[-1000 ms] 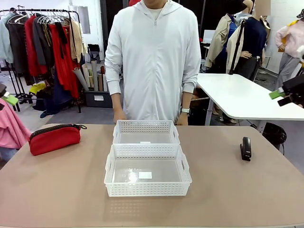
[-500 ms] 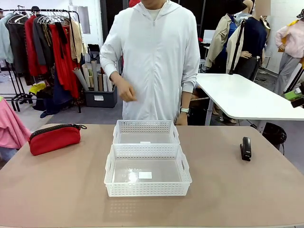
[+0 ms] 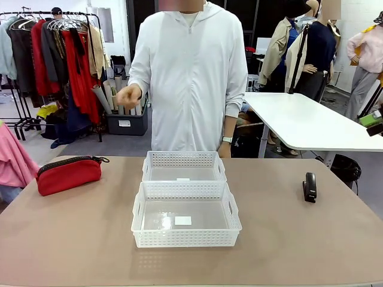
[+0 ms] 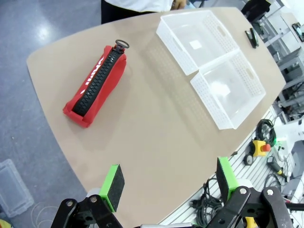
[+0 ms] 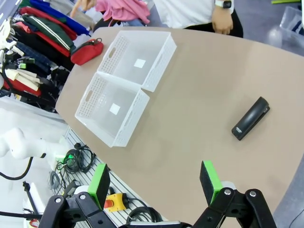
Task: Distribute items into two baskets.
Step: Pick up the Pencil pouch that the person points to.
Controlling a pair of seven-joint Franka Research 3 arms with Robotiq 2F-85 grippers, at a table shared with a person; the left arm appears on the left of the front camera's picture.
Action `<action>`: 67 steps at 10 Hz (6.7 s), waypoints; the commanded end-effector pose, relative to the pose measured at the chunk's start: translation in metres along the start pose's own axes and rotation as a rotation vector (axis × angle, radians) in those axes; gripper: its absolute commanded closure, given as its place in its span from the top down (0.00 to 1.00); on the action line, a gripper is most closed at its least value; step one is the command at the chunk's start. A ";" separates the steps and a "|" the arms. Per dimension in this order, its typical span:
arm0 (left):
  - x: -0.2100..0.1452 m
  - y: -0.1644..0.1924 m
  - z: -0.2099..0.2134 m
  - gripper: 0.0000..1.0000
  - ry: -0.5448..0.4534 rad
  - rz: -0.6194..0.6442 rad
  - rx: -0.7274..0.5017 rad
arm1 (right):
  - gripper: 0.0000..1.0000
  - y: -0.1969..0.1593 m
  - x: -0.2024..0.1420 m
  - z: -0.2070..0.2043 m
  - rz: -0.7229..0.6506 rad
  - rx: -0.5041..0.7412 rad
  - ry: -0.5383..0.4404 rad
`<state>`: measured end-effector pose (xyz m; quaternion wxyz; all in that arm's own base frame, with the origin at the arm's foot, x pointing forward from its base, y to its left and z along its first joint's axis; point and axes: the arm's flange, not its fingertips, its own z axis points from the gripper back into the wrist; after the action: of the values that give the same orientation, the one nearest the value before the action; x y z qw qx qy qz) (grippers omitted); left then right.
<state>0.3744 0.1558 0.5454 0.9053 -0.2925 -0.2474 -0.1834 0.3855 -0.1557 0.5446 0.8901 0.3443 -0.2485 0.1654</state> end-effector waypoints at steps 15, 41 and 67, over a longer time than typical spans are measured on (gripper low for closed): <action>0.000 0.000 0.000 1.00 -0.002 -0.004 -0.001 | 1.00 -0.001 0.000 -0.001 0.002 -0.005 -0.006; 0.146 0.079 -0.215 1.00 0.644 -0.443 0.262 | 1.00 -0.001 0.000 -0.001 0.002 -0.005 -0.006; 0.106 0.090 -0.294 0.00 0.608 -0.519 0.312 | 1.00 -0.001 0.000 -0.001 0.002 -0.005 -0.006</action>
<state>0.6030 0.0216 0.3571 0.8944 -0.0129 -0.0593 -0.4432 0.3857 -0.1572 0.5429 0.8917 0.3429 -0.2468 0.1624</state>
